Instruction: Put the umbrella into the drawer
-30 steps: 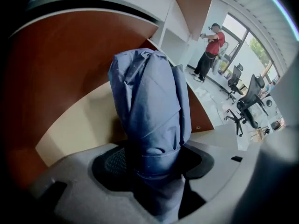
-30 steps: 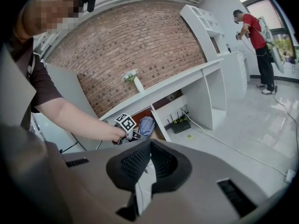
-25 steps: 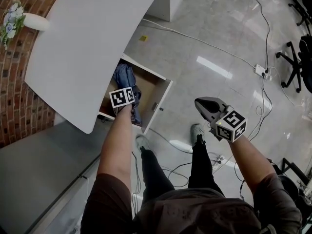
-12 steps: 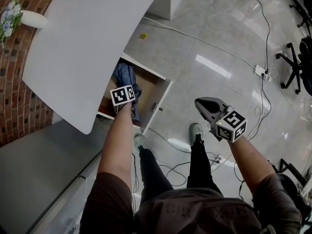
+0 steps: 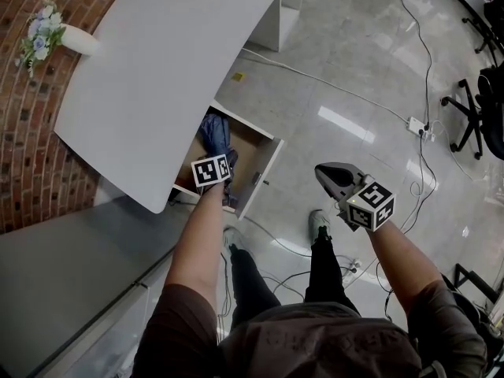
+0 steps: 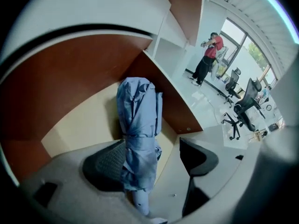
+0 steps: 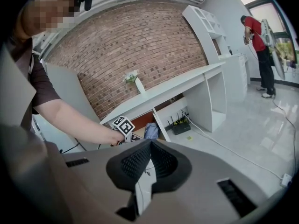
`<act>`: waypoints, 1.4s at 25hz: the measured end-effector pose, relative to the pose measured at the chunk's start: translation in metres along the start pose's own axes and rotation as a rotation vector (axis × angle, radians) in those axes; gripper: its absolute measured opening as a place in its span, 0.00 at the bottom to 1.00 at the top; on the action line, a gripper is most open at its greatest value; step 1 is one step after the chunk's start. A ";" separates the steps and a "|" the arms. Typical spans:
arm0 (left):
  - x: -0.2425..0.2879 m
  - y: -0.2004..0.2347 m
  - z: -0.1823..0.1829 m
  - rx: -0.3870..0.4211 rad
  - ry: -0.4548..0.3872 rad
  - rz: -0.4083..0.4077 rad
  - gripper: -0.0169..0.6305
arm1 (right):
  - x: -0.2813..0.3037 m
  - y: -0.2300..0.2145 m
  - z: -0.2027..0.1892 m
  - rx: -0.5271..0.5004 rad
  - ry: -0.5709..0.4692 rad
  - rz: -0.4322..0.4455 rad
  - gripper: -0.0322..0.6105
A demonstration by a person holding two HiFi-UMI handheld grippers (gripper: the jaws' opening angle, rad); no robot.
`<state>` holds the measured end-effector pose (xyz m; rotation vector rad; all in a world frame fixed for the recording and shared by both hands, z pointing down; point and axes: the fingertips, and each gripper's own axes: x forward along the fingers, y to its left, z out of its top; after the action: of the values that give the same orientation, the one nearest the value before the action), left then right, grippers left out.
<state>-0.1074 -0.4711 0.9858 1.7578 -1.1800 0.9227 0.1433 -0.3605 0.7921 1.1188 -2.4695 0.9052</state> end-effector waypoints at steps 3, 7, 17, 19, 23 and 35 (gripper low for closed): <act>-0.023 -0.015 -0.003 0.013 -0.002 -0.037 0.55 | -0.010 0.009 0.008 -0.013 0.000 -0.011 0.04; -0.062 -0.036 0.003 0.025 -0.027 -0.099 0.55 | -0.024 0.024 0.020 -0.030 0.002 -0.026 0.04; -0.193 -0.106 0.018 0.016 -0.134 -0.324 0.55 | -0.061 0.062 0.073 -0.078 -0.024 -0.049 0.04; -0.226 -0.113 0.027 0.010 -0.178 -0.361 0.55 | -0.067 0.074 0.084 -0.088 -0.022 -0.044 0.04; -0.294 -0.116 0.047 0.033 -0.287 -0.399 0.55 | -0.077 0.094 0.111 -0.121 -0.024 -0.030 0.04; -0.486 -0.102 0.065 0.181 -0.676 -0.484 0.34 | -0.095 0.163 0.207 -0.208 -0.085 0.032 0.04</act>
<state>-0.1464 -0.3325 0.5057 2.4611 -0.9927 0.1385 0.0833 -0.3572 0.5188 1.0695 -2.5855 0.6027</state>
